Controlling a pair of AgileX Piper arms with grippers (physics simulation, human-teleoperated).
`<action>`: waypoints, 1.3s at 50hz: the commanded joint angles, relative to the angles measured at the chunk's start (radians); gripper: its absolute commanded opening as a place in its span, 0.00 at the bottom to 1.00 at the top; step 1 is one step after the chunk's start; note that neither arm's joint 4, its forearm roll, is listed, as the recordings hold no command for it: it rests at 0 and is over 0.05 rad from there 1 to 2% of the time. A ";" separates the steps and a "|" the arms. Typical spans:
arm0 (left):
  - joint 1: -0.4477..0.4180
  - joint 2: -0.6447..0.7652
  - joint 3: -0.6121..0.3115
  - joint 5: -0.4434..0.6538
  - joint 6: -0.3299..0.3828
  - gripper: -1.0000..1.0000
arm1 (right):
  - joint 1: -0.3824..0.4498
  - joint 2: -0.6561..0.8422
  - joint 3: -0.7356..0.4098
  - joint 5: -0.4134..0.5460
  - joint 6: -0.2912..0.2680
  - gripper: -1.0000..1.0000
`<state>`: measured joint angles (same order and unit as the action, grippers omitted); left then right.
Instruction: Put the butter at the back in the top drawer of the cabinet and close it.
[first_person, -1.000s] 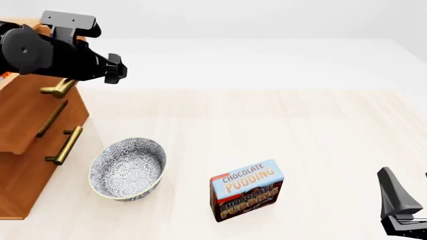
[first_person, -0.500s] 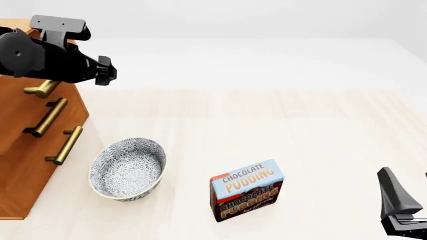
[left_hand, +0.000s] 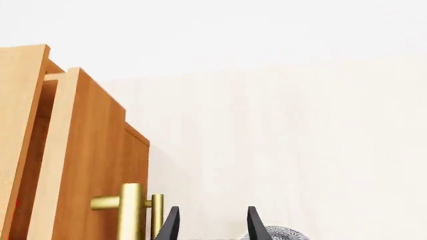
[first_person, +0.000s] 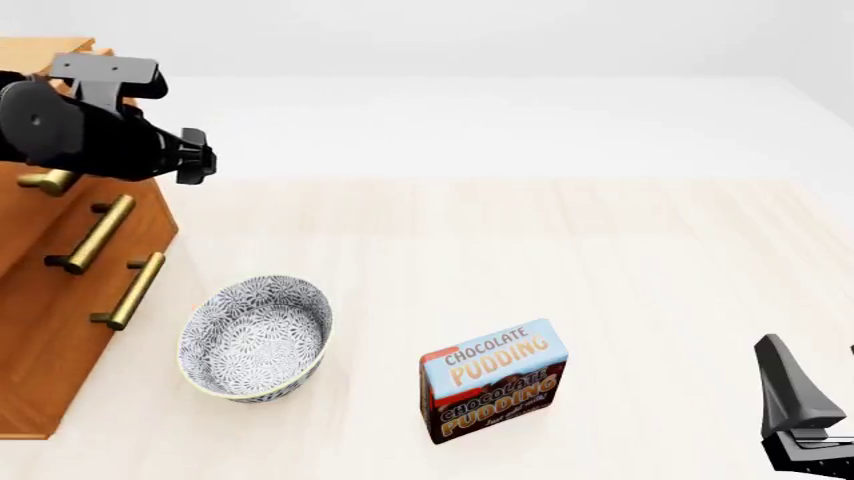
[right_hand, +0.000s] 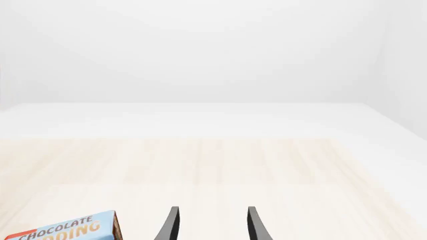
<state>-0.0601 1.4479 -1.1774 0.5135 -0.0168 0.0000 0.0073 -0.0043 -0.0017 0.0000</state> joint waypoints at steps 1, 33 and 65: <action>0.033 0.008 0.037 0.021 -0.007 1.00 | 0.000 0.000 0.000 0.000 0.000 1.00; 0.107 -0.015 0.066 -0.007 -0.009 1.00 | 0.000 0.000 0.000 0.000 0.000 1.00; 0.136 -0.098 0.126 -0.014 -0.039 1.00 | 0.000 0.000 0.000 0.000 0.000 1.00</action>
<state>0.0512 1.3814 -1.1092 0.4859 -0.0226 0.0000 0.0073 -0.0043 -0.0017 0.0000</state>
